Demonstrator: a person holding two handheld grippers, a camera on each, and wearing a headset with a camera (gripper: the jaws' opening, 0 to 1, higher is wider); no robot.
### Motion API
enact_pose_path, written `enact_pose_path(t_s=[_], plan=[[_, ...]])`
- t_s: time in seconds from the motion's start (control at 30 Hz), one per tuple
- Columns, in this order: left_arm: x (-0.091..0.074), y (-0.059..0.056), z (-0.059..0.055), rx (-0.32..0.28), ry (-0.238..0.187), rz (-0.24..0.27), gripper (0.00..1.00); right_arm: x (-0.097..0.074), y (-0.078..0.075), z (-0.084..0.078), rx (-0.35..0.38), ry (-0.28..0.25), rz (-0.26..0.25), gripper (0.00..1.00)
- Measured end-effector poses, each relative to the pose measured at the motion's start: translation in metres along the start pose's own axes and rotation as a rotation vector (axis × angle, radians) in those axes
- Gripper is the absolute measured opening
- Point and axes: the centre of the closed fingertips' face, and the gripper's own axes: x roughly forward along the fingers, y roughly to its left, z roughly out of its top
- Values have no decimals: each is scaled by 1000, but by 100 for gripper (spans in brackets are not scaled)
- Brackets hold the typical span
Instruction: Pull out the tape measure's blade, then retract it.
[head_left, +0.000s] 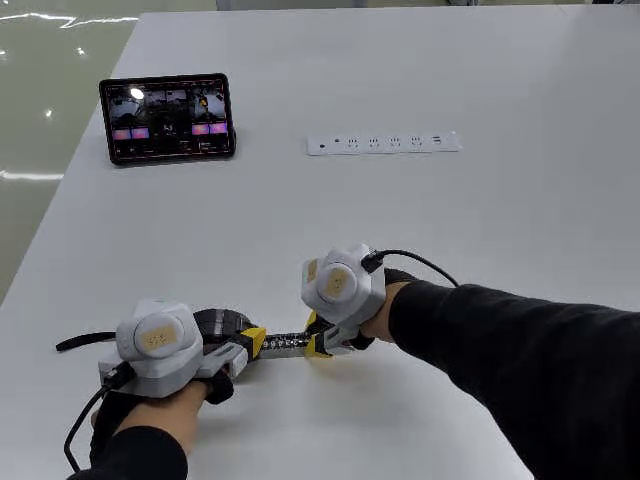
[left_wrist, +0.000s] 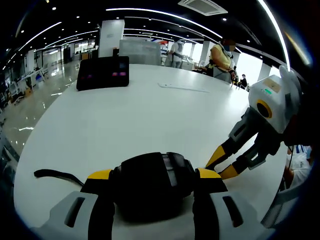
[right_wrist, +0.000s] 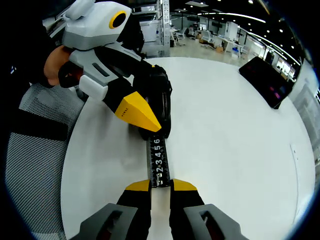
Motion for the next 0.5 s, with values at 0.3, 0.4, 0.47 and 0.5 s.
enact_pose_path(t_s=[0.3, 0.4, 0.47, 0.5], plan=[[-1, 0, 0, -2, 1, -3, 58, 4, 1, 6, -3, -10, 1, 9], [-1, 0, 0, -3, 0, -3, 58, 5, 1, 8, -7, -15, -1, 9], [-1, -1, 0, -2, 0, -4, 58, 5, 1, 9, -8, -15, 0, 9], [-1, 0, 0, -2, 0, -4, 58, 6, 1, 10, -11, -14, 0, 9]])
